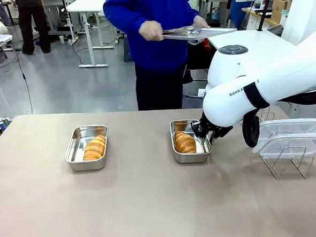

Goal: Place the bread in airtight containers.
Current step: Once an object is inside an Airtight Container , place the container in the center of the table.

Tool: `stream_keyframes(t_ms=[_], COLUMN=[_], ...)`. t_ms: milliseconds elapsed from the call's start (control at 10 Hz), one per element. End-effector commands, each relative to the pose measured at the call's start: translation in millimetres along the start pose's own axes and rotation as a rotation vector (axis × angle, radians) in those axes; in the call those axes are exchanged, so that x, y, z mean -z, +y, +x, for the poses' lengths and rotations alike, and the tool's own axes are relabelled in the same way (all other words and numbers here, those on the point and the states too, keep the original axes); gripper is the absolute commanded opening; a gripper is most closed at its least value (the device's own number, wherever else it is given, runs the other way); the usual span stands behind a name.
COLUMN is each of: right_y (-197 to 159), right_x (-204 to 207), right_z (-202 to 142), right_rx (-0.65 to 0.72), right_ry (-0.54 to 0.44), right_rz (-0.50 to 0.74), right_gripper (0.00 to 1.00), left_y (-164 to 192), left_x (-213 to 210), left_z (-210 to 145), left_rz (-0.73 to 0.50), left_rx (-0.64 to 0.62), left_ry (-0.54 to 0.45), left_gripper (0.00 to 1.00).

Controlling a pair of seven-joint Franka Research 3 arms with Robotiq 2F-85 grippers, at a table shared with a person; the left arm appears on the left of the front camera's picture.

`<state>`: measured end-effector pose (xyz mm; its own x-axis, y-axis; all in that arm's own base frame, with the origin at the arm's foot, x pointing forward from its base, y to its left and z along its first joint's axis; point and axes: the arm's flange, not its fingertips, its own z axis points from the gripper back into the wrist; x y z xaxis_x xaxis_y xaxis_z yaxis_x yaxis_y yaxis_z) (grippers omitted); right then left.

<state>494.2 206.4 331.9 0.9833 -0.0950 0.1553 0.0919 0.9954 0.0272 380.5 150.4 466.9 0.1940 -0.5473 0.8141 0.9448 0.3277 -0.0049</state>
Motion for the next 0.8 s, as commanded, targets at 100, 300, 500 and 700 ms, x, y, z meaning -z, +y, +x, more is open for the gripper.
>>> stream_keyframes(t_ms=[100,300,500,700], right_y=[-15.8,-40.7,-80.8,-122.2], right_x=[-54.1,-101.0,-139.5,-163.9], right_z=[8.8,22.9,36.0,39.0], right_rx=[0.014,-0.064,-0.205,-0.399], right_ry=[-0.108,-0.172,-0.231,-0.325], right_rz=[0.042,0.176,0.357,0.5], right_gripper=[1.0,1.0,1.0,1.0], left_y=[-0.9,-0.9,-0.9,-0.9], left_x=[-0.8,-0.8,-0.8,-0.8], left_z=[-1.1,-1.1,-1.1,-1.1], left_rz=[0.002,0.002,0.002,0.002], left_rx=[0.021,0.021,0.021,0.021], left_ry=[-0.005,-0.005,-0.005,-0.005], left_gripper=[1.0,1.0,1.0,1.0])
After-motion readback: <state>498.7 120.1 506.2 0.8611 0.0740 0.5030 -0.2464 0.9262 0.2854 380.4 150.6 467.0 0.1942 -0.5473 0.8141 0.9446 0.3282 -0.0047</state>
